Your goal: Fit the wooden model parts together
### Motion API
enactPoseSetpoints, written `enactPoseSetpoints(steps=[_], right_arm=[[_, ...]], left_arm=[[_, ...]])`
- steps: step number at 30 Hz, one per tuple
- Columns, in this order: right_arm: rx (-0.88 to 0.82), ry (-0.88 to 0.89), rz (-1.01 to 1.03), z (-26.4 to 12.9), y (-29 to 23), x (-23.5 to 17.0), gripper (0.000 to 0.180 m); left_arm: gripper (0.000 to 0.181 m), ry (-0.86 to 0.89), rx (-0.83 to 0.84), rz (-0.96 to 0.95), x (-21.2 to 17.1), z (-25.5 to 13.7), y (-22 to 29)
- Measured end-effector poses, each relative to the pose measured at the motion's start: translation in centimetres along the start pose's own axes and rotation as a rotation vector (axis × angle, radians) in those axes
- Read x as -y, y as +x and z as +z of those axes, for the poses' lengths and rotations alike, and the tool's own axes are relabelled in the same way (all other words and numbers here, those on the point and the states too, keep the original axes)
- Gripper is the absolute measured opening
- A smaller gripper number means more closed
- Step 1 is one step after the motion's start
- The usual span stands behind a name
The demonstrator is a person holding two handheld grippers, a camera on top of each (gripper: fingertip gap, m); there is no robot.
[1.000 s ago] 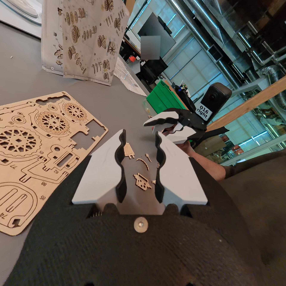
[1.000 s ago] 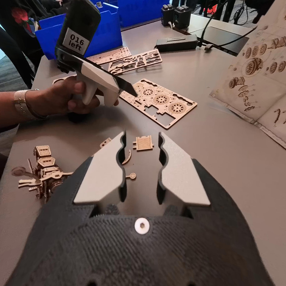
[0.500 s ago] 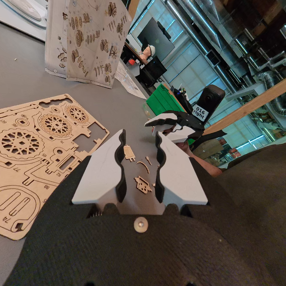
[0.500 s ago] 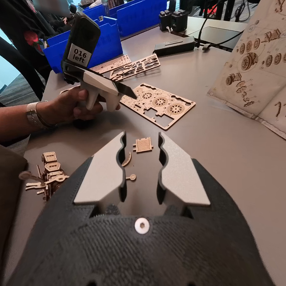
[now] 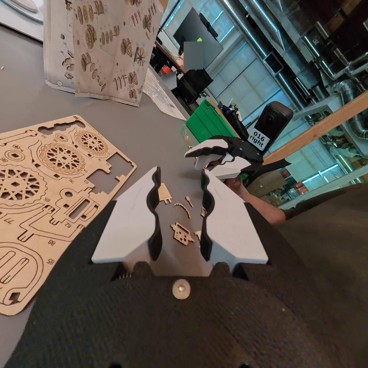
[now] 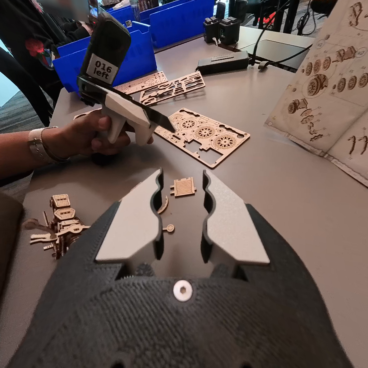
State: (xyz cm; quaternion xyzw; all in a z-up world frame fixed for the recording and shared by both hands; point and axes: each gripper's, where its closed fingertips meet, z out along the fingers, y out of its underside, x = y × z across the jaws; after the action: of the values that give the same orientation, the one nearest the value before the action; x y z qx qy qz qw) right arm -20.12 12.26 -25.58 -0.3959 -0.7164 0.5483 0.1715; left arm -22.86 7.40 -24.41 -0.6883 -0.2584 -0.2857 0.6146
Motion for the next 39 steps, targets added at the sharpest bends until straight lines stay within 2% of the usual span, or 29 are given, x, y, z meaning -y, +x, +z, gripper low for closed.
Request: enactPoseSetpoints(steps=[3, 6, 9, 17, 20, 23, 25, 30, 32, 34, 39], right_arm=[[-0.002, -0.001, -0.004, 0.0, 0.0, 0.0, 0.039], [0.002, 0.01, 0.01, -0.1, 0.1, 0.1, 0.039], [0.01, 0.024, 0.03, -0.3, 0.2, 0.3, 0.04], [0.021, 0.03, 0.048, -0.4, 0.3, 0.4, 0.041], [0.017, 0.019, 0.037, -0.2, 0.2, 0.3, 0.041], [0.012, 0.003, 0.019, -0.1, 0.1, 0.0, 0.041], [0.008, -0.01, 0.006, 0.1, 0.0, -0.1, 0.041], [0.003, -0.025, -0.006, 0.2, -0.1, -0.3, 0.04], [0.005, -0.022, 0.001, 0.2, -0.1, -0.3, 0.04], [0.008, -0.018, 0.008, 0.2, 0.0, -0.2, 0.04], [0.007, -0.018, 0.01, 0.2, 0.0, -0.2, 0.04]], left_arm=[[0.044, -0.075, -0.036, 0.008, -1.2, 0.2, 0.7], [0.056, -0.193, -0.141, 0.214, -3.3, -0.2, 3.9], [0.062, -0.327, -0.01, 0.425, -5.3, -0.1, 3.6], [0.05, -0.586, 0.218, 0.547, -8.7, -1.3, -0.3], [0.046, -0.611, 0.25, 0.578, -9.0, -1.2, -0.7], [0.035, -0.63, 0.311, 0.663, -9.0, -1.2, -1.4], [0.024, -0.637, 0.291, 0.676, -9.2, -1.1, -1.0], [0.039, -0.626, 0.309, 0.695, -9.0, -0.7, -1.1], [0.037, -0.638, 0.29, 0.706, -9.4, -0.5, -0.8], [0.025, -0.641, 0.285, 0.702, -9.6, -0.3, -0.6], [0.022, -0.62, 0.29, 0.696, -9.2, -0.2, -0.5]])
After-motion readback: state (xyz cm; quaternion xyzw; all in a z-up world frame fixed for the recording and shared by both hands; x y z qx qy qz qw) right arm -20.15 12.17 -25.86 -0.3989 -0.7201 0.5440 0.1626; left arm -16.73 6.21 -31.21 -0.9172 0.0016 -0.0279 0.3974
